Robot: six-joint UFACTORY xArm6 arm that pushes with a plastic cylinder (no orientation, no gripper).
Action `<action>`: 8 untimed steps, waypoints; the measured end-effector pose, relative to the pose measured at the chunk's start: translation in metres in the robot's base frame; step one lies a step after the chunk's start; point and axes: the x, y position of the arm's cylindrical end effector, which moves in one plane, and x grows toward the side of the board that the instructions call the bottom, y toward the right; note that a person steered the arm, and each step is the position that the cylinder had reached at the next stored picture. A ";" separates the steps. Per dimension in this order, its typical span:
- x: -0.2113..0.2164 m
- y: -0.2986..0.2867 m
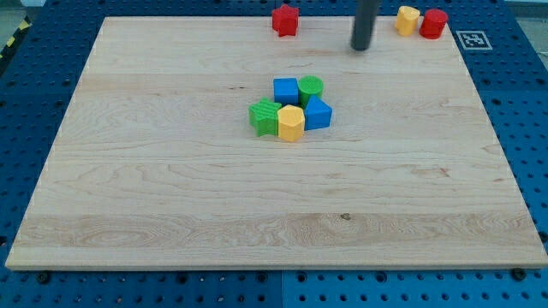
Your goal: Move the yellow heart slightly to the left
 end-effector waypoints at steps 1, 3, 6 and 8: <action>0.015 0.066; -0.009 0.159; -0.077 0.154; -0.077 0.104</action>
